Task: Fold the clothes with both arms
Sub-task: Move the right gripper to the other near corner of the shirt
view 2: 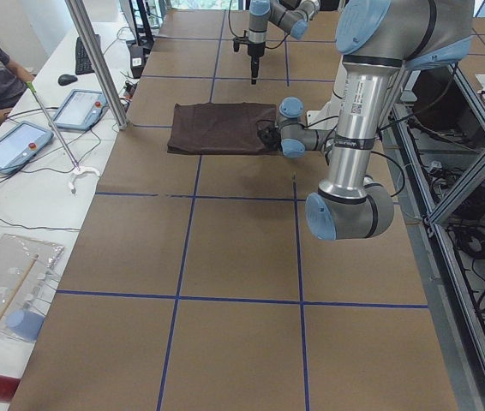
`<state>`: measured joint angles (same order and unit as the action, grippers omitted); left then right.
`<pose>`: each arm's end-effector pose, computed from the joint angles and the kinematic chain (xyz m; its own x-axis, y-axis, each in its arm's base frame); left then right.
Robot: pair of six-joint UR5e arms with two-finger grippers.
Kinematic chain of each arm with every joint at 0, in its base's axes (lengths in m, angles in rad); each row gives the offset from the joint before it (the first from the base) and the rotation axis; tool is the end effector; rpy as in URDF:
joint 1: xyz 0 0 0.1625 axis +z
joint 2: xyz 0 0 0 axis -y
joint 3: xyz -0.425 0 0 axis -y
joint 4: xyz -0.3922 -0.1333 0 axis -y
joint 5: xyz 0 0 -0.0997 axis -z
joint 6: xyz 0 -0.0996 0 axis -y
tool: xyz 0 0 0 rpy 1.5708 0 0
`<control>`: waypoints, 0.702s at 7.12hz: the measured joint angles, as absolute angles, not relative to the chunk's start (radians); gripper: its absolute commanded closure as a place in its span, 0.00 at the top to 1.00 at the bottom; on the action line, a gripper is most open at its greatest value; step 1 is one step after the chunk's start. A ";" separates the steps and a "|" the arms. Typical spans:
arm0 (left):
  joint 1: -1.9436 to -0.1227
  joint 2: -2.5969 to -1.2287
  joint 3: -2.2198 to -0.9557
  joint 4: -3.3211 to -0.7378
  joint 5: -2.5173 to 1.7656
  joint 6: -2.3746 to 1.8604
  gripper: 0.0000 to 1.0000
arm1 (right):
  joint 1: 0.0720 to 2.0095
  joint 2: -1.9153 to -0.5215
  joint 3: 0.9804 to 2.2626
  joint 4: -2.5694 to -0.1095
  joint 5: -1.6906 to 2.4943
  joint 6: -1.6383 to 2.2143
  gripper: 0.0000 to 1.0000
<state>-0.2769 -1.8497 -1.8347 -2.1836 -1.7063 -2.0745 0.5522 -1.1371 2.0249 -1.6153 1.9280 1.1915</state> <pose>0.5284 -0.2748 0.3171 0.2665 -0.5729 -0.7751 0.3204 0.8111 -0.4894 -0.4269 -0.3787 0.2315 0.6256 -0.0220 0.7799 -0.0404 0.9973 0.0605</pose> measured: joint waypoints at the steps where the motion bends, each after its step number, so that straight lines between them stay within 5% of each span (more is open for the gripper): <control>1: -0.277 -1.850 -1.835 -2.175 -1.706 -2.075 0.00 | 0.552 -1.138 2.025 -1.615 1.928 1.192 1.00; 5: -0.276 -1.851 -1.847 -2.156 -1.707 -2.067 0.00 | 0.539 -1.147 2.027 -1.614 1.923 1.260 1.00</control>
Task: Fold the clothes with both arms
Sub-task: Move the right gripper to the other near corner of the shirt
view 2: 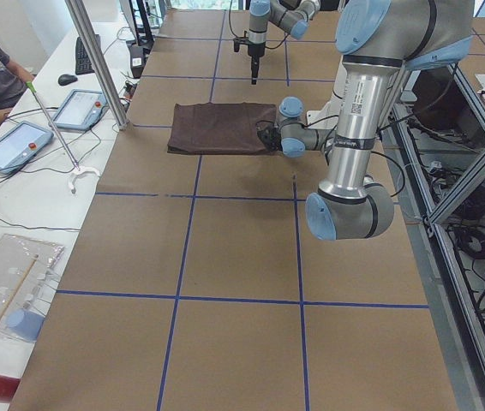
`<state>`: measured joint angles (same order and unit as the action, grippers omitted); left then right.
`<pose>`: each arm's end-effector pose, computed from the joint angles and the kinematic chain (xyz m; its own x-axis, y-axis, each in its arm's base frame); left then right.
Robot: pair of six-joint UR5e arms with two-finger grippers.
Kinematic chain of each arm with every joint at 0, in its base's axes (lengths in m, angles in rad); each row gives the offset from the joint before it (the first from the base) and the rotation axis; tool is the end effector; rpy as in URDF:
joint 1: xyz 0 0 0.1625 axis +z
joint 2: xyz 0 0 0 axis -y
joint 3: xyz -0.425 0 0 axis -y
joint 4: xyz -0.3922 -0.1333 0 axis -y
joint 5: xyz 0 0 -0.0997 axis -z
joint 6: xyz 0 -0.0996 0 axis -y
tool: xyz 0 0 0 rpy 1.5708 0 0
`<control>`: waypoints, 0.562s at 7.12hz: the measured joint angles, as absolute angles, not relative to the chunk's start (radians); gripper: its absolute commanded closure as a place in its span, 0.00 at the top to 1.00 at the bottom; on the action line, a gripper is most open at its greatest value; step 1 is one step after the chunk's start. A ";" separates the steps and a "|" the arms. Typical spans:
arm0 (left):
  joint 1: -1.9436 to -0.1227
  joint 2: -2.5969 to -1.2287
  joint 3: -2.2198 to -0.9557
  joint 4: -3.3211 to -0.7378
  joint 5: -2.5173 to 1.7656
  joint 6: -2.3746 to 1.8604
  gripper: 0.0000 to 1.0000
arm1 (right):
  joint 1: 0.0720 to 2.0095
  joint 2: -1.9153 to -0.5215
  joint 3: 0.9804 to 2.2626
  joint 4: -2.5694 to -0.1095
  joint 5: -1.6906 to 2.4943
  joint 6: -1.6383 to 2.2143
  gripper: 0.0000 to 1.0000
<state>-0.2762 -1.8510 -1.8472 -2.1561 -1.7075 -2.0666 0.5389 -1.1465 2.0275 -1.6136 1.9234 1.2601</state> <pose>0.5270 -0.2738 0.3141 0.2801 -0.5693 -0.7730 0.3231 0.8141 -0.4825 -0.4305 -0.3726 0.2357 0.6264 0.0403 0.7785 -0.0733 0.9973 0.0074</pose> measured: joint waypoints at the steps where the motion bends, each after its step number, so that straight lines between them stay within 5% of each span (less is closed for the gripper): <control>1: -0.276 -1.851 -1.853 -2.155 -1.708 -2.066 0.00 | 0.509 -1.148 2.030 -1.606 1.915 1.357 1.00; 4: -0.277 -1.854 -1.887 -2.117 -1.713 -2.049 0.00 | 0.350 -1.157 2.019 -1.539 1.768 1.698 1.00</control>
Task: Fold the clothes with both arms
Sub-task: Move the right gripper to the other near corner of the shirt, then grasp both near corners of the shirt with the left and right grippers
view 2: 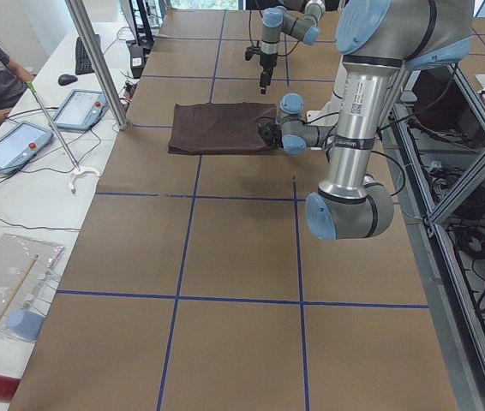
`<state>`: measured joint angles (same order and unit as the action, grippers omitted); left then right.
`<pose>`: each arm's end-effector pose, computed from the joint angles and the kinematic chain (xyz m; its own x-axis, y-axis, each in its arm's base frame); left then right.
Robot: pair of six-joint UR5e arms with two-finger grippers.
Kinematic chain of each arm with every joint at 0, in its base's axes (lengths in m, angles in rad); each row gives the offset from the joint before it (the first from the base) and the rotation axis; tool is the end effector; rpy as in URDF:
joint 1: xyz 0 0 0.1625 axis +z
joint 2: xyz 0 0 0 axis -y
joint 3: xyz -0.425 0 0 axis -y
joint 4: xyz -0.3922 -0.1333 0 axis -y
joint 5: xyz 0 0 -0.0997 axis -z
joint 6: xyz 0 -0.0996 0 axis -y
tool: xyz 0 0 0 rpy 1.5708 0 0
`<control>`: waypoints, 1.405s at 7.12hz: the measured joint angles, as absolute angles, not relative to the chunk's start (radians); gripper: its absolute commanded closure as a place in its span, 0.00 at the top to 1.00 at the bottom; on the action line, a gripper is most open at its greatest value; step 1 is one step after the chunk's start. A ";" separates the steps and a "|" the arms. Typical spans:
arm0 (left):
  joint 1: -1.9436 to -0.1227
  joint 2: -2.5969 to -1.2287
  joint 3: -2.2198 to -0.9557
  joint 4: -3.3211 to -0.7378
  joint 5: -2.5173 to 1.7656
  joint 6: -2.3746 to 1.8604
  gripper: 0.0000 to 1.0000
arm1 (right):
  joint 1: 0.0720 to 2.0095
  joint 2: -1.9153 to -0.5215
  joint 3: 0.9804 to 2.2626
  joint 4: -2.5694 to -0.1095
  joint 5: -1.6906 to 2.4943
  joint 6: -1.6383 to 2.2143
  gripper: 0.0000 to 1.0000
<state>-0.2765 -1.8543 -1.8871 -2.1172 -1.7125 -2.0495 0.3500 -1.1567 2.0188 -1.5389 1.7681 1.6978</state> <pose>0.5192 -0.2713 0.2989 0.2843 -0.5547 -0.7820 0.3125 0.8247 -0.4714 -0.4916 -0.3006 0.2373 0.5592 0.3363 0.7578 -0.2657 0.9385 -0.2205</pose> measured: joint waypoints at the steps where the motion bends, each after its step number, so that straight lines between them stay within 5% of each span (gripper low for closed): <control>1: -0.276 -1.855 -1.899 -2.106 -1.713 -2.046 0.00 | 0.312 -1.157 1.996 -1.534 1.717 1.765 1.00; 10: -0.277 -1.861 -1.908 -2.097 -1.712 -2.043 0.00 | 0.280 -1.146 1.852 -1.537 1.675 1.862 1.00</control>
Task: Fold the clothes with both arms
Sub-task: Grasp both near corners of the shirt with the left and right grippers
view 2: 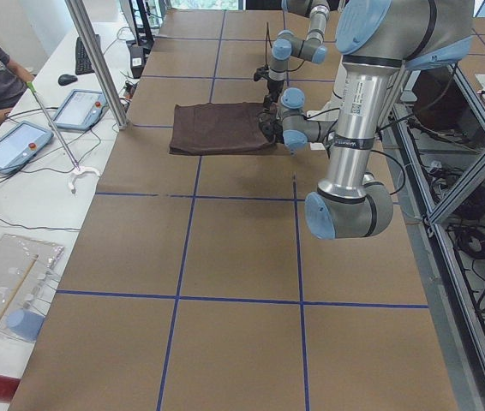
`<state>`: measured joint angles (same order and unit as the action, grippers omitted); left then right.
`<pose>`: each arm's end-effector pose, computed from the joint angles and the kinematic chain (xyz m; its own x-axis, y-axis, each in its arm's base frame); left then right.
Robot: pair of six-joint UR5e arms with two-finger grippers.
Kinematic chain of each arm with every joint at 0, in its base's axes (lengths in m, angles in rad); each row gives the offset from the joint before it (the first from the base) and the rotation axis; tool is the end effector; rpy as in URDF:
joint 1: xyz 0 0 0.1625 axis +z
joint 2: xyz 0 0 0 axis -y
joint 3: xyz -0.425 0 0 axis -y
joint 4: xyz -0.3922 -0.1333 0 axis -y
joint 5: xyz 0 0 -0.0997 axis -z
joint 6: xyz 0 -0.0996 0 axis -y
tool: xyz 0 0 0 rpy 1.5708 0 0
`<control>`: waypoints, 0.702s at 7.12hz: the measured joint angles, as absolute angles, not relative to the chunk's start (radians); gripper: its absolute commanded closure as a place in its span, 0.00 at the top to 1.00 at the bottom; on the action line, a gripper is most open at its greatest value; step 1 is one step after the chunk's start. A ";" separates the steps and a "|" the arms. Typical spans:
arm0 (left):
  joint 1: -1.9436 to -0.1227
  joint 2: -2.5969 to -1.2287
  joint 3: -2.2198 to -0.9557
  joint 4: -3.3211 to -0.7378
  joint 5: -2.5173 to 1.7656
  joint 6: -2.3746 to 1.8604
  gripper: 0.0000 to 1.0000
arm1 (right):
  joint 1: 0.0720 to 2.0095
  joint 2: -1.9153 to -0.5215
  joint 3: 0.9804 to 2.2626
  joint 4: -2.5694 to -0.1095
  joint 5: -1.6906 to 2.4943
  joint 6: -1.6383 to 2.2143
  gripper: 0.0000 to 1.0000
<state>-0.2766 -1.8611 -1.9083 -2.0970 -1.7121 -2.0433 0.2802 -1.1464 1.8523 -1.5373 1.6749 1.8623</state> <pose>0.5154 -0.2703 0.2881 0.2801 -0.5479 -0.7883 0.3077 0.8290 -0.4669 -0.5560 -0.2879 0.3014 0.6204 0.4760 0.6233 -0.4031 0.8753 -0.2672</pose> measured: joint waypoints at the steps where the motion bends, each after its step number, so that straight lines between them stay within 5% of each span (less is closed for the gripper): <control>1: -0.277 -1.862 -1.908 -2.097 -1.712 -2.043 0.00 | 0.279 -1.149 1.851 -1.539 1.675 1.862 1.00; 5: -0.277 -1.862 -1.908 -2.097 -1.712 -2.043 0.00 | 0.271 -1.155 1.847 -1.539 1.675 1.862 0.98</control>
